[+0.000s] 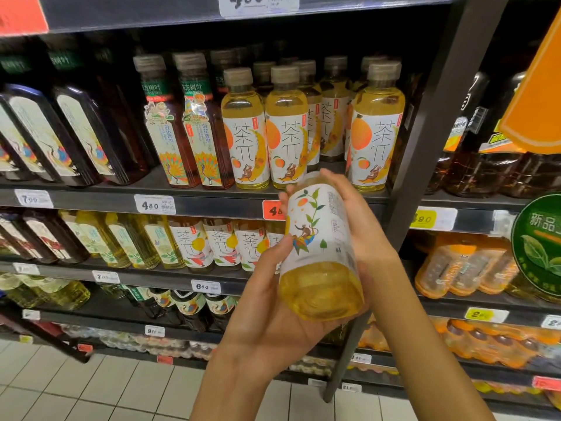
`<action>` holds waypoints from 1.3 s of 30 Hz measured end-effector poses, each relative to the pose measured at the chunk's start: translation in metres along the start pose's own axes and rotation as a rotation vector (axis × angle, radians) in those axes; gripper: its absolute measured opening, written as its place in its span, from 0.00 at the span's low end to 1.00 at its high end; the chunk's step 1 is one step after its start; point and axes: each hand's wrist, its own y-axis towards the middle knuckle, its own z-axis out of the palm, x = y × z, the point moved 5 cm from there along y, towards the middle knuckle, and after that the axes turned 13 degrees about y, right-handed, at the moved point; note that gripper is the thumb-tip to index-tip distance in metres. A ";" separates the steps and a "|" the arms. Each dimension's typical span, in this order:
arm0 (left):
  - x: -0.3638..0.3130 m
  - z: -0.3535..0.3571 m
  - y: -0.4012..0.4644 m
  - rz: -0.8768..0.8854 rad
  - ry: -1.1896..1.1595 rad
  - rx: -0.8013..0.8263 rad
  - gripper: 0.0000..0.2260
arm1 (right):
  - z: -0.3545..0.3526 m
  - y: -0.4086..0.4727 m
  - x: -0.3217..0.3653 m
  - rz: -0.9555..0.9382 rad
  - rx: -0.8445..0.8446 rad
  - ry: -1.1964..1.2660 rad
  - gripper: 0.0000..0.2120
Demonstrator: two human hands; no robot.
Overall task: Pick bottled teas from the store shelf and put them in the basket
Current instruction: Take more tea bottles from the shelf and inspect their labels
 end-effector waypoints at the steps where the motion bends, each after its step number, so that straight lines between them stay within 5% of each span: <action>1: 0.001 -0.003 0.003 0.015 -0.016 0.000 0.32 | 0.001 0.003 -0.001 0.023 0.024 0.051 0.21; 5: 0.004 -0.006 0.006 0.010 -0.024 0.054 0.37 | 0.010 0.000 0.008 -0.022 0.152 0.108 0.34; 12: 0.004 -0.015 0.007 0.024 0.166 0.089 0.29 | 0.015 -0.009 0.023 -0.266 0.170 -0.094 0.23; 18: -0.010 -0.036 0.008 0.172 0.551 -0.190 0.18 | 0.023 -0.015 0.037 -0.451 0.253 -0.110 0.11; 25: -0.017 -0.033 0.010 0.372 1.002 -0.282 0.29 | 0.033 -0.028 0.040 -0.587 0.273 -0.315 0.11; 31: -0.009 -0.036 0.013 0.405 0.999 -0.255 0.24 | 0.040 -0.035 0.040 -0.566 0.362 -0.457 0.19; 35: -0.012 -0.034 0.012 0.441 1.032 -0.194 0.23 | 0.043 -0.039 0.034 -0.444 0.494 -0.361 0.37; 39: -0.007 -0.044 0.018 0.417 1.020 -0.184 0.25 | 0.046 -0.043 0.025 -0.434 0.545 -0.511 0.30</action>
